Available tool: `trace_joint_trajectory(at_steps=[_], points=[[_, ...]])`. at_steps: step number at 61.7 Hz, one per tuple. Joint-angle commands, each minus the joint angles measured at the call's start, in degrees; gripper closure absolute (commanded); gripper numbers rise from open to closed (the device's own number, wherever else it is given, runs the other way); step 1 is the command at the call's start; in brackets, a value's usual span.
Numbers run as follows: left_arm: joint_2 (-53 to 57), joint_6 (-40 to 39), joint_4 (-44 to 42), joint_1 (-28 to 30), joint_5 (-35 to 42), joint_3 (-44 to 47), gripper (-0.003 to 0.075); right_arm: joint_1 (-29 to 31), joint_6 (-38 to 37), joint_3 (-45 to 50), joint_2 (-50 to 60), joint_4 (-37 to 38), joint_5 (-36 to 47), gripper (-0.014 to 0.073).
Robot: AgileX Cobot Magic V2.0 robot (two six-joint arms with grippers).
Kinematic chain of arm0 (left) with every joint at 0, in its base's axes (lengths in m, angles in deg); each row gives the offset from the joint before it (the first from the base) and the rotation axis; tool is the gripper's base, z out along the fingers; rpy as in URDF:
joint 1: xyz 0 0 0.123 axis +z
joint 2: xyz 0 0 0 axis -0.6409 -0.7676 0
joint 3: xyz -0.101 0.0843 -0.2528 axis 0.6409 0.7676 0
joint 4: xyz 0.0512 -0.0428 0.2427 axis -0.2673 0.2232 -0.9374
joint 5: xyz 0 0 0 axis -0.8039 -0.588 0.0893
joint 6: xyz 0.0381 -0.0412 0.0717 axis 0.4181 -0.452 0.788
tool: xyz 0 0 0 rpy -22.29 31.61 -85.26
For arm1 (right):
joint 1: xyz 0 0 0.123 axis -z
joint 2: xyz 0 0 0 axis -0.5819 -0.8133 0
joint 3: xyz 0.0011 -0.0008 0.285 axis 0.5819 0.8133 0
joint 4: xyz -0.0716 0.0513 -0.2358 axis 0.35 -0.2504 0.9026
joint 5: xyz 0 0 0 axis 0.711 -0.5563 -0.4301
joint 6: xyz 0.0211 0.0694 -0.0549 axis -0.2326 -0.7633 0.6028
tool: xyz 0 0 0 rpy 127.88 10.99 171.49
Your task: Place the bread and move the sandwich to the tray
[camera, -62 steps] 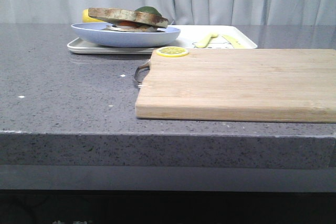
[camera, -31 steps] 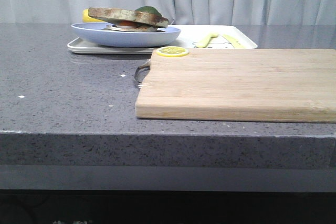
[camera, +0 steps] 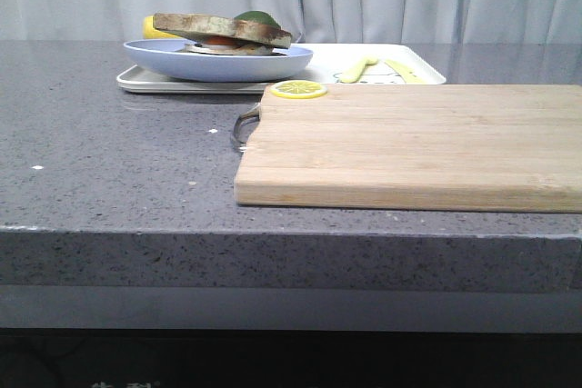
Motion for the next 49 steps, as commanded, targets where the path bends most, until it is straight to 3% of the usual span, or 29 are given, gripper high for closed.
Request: trace_joint_trajectory(at_steps=[1,13,31,49], points=[[1.4,-0.4,0.3,-0.4,4.7,0.0,0.0741,0.4,0.0,-1.5,0.0,0.1,3.7,0.0665],[1.4,-0.4,0.3,-0.4,4.7,0.0,0.0741,4.4,0.0,1.9,4.3,0.2,5.5,0.0665],[1.4,-0.4,0.3,-0.4,4.7,0.0,0.0741,19.7,0.0,19.4,20.7,0.2,27.6,0.0663],[1.4,-0.4,0.3,-0.4,4.7,0.0,0.0741,25.0,0.0,34.3,32.9,-0.5,36.9,0.0663]])
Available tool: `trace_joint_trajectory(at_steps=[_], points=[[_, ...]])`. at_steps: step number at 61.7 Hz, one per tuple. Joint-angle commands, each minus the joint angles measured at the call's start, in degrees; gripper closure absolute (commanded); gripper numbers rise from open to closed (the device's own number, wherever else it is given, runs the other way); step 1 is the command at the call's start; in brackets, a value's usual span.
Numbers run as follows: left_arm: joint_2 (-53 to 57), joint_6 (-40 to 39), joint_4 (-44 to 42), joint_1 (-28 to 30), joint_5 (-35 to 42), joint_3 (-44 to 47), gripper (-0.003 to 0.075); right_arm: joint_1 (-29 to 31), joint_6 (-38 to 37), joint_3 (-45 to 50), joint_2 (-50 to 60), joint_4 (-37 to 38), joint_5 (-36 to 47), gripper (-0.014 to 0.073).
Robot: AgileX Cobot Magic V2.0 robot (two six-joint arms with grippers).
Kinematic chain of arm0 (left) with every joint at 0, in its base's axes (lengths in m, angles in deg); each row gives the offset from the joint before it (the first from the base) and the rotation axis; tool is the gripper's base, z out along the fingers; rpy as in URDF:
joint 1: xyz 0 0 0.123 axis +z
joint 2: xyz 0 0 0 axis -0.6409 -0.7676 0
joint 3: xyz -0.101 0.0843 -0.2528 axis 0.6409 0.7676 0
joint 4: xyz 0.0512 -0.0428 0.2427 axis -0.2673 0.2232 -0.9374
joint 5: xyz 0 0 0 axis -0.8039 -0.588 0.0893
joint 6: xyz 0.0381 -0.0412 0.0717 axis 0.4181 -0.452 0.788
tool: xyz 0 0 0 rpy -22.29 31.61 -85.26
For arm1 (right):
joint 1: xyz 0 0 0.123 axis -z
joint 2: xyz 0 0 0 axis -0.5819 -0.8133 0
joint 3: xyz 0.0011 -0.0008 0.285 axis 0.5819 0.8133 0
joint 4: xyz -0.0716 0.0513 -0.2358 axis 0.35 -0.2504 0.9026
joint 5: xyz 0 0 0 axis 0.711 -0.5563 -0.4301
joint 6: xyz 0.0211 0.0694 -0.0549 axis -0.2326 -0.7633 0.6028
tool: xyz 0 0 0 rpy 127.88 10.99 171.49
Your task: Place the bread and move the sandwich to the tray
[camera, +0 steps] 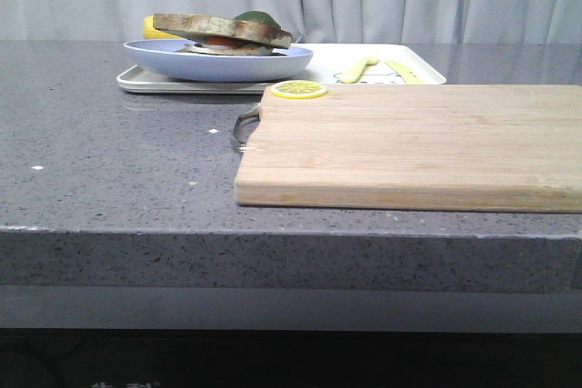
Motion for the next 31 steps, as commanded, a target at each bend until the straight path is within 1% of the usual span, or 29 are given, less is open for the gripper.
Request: trace_joint_trajectory(at_steps=[1,11,14,31], points=[[1.4,-0.4,0.3,-0.4,4.7,0.0,0.0741,1.1,0.0,1.4,1.7,-0.7,7.5,0.0663],[1.4,-0.4,0.3,-0.4,4.7,0.0,0.0741,1.5,0.0,7.7,5.6,-3.8,11.5,0.0663],[1.4,-0.4,0.3,-0.4,4.7,0.0,0.0741,1.5,0.0,9.5,6.2,-5.0,13.9,0.0663],[1.3,-0.4,0.3,-0.4,4.7,0.0,0.0741,1.5,0.0,9.5,6.0,-5.2,14.0,0.0663]])
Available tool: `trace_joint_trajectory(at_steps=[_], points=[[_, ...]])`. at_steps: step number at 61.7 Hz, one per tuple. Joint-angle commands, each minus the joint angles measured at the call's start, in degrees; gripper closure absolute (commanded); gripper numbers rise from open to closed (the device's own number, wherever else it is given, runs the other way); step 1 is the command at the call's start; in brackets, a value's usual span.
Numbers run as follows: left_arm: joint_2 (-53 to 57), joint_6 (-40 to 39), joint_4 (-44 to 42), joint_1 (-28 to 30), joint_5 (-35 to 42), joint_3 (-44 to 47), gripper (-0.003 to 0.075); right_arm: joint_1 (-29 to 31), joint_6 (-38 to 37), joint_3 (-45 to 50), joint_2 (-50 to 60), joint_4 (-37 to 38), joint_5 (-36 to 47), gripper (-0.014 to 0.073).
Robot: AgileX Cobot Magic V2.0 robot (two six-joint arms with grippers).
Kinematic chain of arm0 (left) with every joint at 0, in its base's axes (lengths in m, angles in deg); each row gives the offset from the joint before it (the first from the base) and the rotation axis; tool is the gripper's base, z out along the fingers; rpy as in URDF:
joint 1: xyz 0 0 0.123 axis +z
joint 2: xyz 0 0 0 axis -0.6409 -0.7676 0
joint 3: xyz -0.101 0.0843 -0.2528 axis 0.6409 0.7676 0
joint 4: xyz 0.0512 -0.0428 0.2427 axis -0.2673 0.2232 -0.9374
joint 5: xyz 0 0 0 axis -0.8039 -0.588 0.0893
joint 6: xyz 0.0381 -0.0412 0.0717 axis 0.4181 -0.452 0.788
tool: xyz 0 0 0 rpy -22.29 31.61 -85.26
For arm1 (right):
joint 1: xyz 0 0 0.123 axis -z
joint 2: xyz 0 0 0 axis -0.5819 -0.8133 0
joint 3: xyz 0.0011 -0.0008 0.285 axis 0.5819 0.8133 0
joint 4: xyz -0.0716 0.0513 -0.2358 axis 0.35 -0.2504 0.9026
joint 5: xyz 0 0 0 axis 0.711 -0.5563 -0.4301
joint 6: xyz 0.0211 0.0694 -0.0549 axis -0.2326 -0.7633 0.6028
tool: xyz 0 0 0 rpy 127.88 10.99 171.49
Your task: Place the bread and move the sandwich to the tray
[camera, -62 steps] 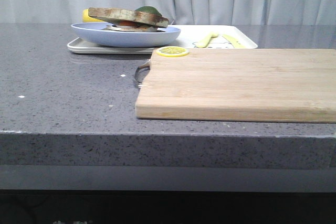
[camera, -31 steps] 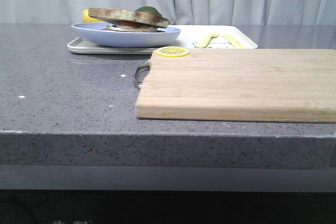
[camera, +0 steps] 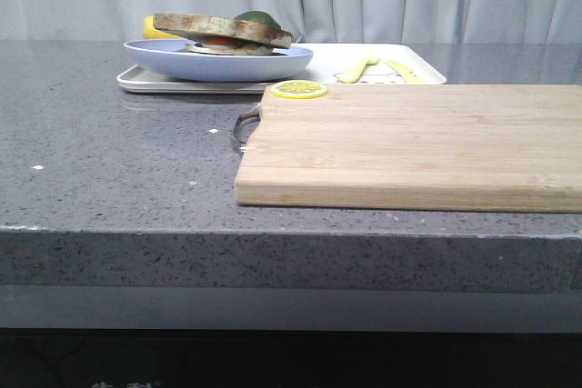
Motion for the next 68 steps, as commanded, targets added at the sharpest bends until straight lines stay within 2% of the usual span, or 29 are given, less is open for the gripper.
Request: trace_joint_trajectory(at_steps=[1,16,21,31,68], points=[[1.3,-0.4,0.3,-0.4,4.8,0.0,0.0741,0.3,0.1,-0.2,1.0,-0.2,5.1,0.0663],[1.3,-0.4,0.3,-0.4,4.8,0.0,0.0741,0.3,0.1,-0.2,1.0,0.3,5.6,0.0663],[1.3,-0.4,0.3,-0.4,4.8,0.0,0.0741,0.3,-0.2,-0.2,1.0,2.5,7.0,0.0663],[1.3,-0.4,0.3,-0.4,4.8,0.0,0.0741,0.3,-10.5,-0.2,1.1,11.1,9.7,0.0663],[1.3,-0.4,0.3,-0.4,4.8,0.0,0.0741,0.3,-10.8,-0.2,1.1,11.2,9.8,0.0663]])
